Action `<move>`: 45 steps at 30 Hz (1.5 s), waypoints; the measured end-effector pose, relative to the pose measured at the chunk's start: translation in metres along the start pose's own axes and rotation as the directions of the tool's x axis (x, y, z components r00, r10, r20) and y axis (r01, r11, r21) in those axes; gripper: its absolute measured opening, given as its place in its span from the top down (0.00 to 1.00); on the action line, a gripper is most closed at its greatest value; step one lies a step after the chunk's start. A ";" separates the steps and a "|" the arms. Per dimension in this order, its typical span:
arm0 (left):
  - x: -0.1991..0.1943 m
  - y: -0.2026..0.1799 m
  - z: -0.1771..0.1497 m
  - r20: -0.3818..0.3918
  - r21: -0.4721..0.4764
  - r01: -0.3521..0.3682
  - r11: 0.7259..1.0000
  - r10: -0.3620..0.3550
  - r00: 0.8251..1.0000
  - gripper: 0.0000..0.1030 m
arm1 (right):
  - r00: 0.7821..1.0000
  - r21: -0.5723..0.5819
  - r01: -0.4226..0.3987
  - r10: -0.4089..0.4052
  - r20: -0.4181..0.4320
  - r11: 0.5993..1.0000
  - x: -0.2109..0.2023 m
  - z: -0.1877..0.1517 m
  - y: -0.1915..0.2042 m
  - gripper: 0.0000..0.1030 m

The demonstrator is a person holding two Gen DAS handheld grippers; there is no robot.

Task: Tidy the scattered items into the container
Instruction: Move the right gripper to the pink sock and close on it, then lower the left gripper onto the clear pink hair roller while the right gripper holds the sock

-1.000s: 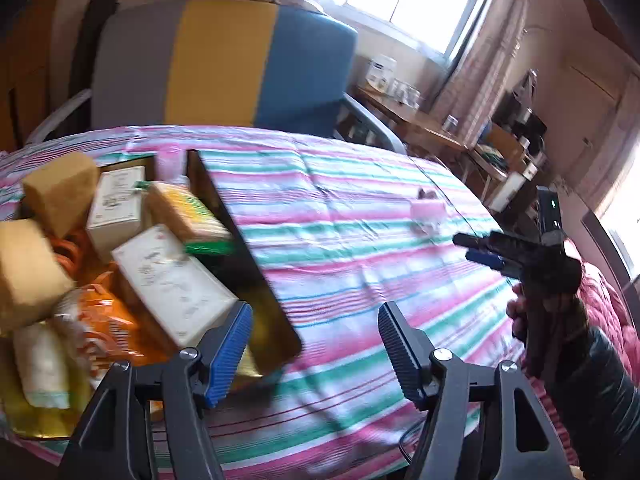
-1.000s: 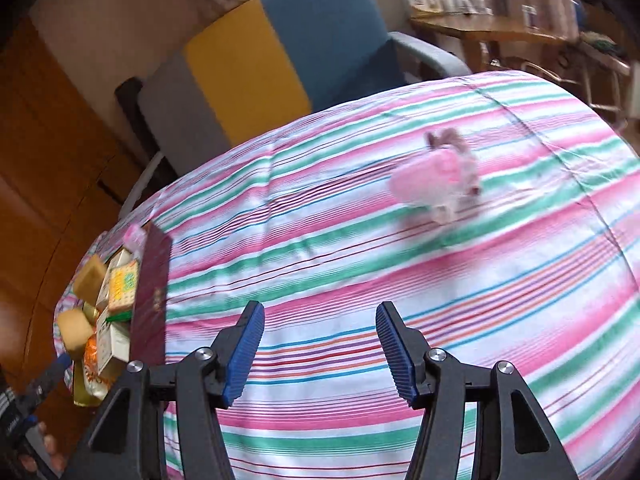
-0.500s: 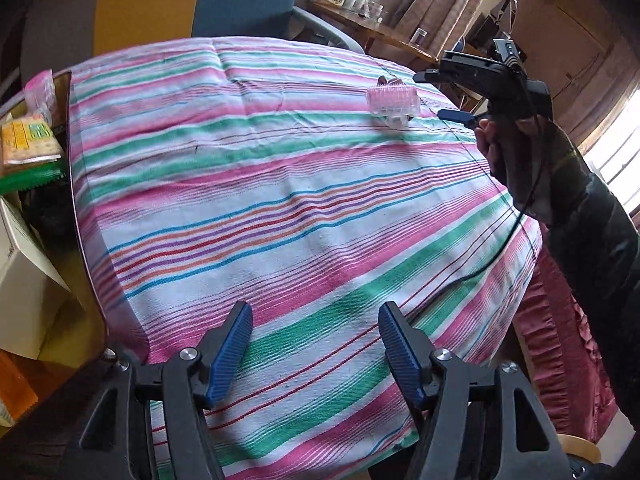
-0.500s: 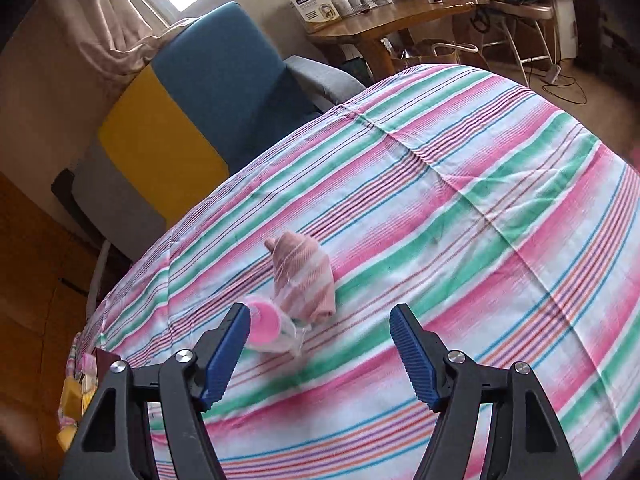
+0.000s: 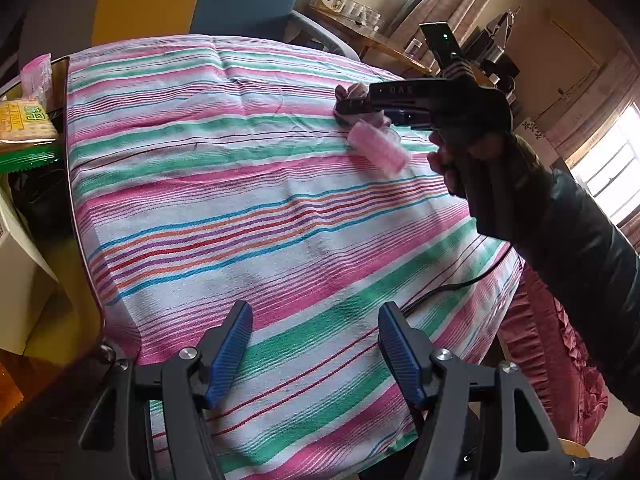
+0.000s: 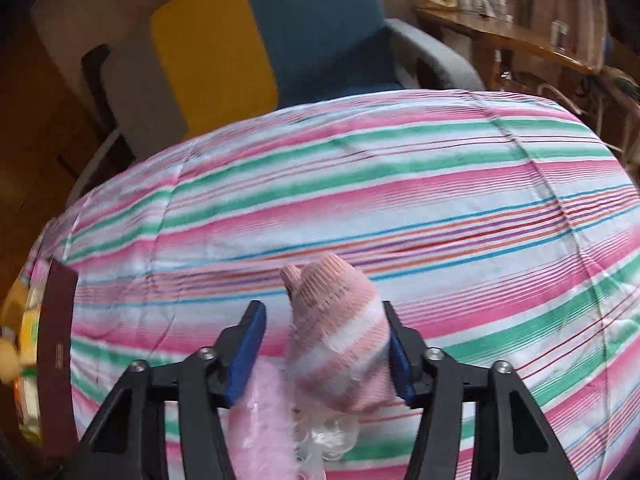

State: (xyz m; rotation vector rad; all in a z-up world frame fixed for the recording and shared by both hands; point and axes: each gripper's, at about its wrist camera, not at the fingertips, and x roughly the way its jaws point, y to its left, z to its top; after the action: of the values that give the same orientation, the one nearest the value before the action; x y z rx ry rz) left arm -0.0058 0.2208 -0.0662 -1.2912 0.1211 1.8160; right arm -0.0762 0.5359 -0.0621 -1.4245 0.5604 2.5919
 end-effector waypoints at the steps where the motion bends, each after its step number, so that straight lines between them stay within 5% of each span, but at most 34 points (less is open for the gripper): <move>1: -0.001 0.000 -0.001 0.002 -0.004 -0.003 1.000 0.003 1.000 0.35 | 1.000 -0.032 -0.023 0.022 -0.013 0.999 -0.001 -0.010 0.011 0.54; 8: -0.015 0.009 -0.009 0.014 -0.052 -0.012 0.999 0.013 1.000 0.35 | 0.980 -0.100 -0.193 0.186 -0.071 0.976 -0.020 -0.074 0.066 0.50; 14: -0.021 0.014 -0.012 0.015 -0.090 -0.019 0.996 0.021 1.000 0.35 | 0.969 -0.043 -0.247 0.247 -0.013 0.968 -0.057 -0.112 0.075 0.46; 22: -0.023 -0.002 0.003 0.013 -0.040 -0.057 0.998 0.058 0.998 0.34 | 0.974 0.126 -0.222 0.215 0.066 0.967 -0.099 -0.157 0.039 0.41; 33: 0.026 -0.081 0.041 -0.123 0.009 0.082 0.997 -0.080 0.989 0.34 | 0.983 0.269 -0.149 0.114 0.141 0.951 -0.124 -0.181 -0.016 0.41; 40: 0.056 -0.114 0.037 -0.166 0.129 -0.040 0.991 0.061 0.984 0.33 | 0.975 0.296 -0.196 0.154 0.159 0.935 -0.120 -0.187 -0.032 0.40; 45: 0.059 -0.092 0.042 -0.142 0.126 -0.135 0.983 0.153 0.978 0.33 | 0.967 0.301 -0.229 0.180 0.182 0.926 -0.119 -0.188 -0.037 0.38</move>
State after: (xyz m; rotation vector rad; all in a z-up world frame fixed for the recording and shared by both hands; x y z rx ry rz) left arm 0.0241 0.3338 -0.0590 -1.3660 0.4075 1.8012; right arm 0.1472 0.5056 -0.0637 -1.1076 1.1029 2.5746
